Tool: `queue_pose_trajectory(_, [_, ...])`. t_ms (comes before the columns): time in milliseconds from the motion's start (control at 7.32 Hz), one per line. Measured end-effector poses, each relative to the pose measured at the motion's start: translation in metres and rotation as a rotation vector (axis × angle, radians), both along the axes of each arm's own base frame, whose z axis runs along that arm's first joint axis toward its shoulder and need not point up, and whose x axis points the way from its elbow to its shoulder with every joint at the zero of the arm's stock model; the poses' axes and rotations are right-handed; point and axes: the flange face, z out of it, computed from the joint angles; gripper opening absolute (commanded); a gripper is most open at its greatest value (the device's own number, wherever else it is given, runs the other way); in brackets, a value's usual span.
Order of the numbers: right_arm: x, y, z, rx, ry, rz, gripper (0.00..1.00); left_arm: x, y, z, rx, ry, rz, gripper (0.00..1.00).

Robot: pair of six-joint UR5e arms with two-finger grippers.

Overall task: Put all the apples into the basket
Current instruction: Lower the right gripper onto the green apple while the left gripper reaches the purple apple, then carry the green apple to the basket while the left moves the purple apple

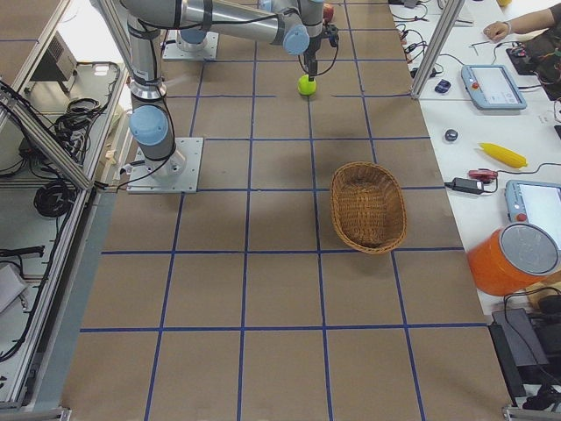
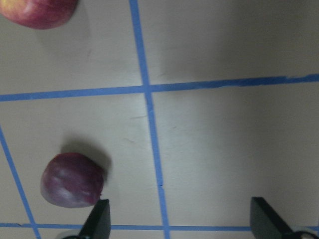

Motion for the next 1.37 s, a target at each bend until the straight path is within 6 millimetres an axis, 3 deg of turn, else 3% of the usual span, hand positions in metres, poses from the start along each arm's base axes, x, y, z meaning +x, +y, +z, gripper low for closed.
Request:
queue_pose_trajectory(137, [0.024,-0.008,-0.013,-0.005,-0.004,0.017,1.0,0.038,0.008,-0.019,0.01,0.03,-0.049,1.0])
queue_pose_trajectory(273, [0.047,-0.018,-0.032,0.008,-0.001,0.019,1.0,0.062,0.015,-0.039,0.009,0.045,-0.086,1.0])
queue_pose_trajectory(410, [0.066,-0.022,-0.058,0.032,0.01,0.007,1.0,0.074,0.023,-0.061,0.013,0.057,-0.106,1.0])
queue_pose_trajectory(683, [0.085,-0.025,-0.098,0.06,0.028,0.002,1.0,0.076,0.039,-0.104,0.026,0.078,-0.209,1.0])
queue_pose_trajectory(1093, [0.088,-0.024,-0.122,0.092,0.036,-0.006,0.97,0.079,0.05,-0.131,0.071,0.063,-0.363,1.0])
queue_pose_trajectory(1229, [0.087,-0.023,-0.126,0.098,0.04,-0.009,0.62,0.079,0.052,-0.136,0.082,0.063,-0.376,0.73])
queue_pose_trajectory(1366, [0.087,-0.023,-0.127,0.099,0.045,-0.01,0.07,0.079,0.054,-0.141,0.085,0.067,-0.375,0.4])
